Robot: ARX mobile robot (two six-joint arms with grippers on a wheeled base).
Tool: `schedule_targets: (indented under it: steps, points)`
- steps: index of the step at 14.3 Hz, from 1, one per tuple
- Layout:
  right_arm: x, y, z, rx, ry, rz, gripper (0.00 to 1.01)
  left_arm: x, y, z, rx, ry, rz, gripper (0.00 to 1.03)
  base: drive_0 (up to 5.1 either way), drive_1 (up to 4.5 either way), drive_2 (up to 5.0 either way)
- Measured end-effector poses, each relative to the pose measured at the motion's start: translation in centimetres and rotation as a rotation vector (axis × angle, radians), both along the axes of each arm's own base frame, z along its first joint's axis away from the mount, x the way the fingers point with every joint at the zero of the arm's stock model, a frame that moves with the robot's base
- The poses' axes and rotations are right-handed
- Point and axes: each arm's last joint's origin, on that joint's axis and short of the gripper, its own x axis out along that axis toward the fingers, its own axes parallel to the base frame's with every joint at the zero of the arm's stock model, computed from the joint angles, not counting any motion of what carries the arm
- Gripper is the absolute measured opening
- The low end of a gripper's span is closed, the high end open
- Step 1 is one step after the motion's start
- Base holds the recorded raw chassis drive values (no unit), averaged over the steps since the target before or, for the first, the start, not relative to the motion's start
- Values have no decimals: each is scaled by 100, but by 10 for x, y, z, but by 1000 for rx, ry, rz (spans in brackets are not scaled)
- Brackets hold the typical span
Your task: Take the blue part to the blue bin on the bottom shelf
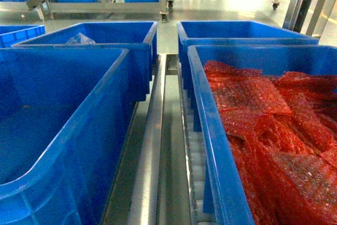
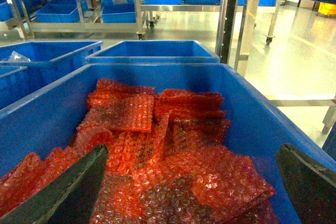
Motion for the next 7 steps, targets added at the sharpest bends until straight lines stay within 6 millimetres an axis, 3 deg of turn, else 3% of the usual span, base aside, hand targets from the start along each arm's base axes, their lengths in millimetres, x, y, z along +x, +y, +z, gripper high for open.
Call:
schedule_targets:
  steps: [7]
  points:
    - [0,0,0,0,0,0,98,0,0,0,0,0,0,98,0,0,0]
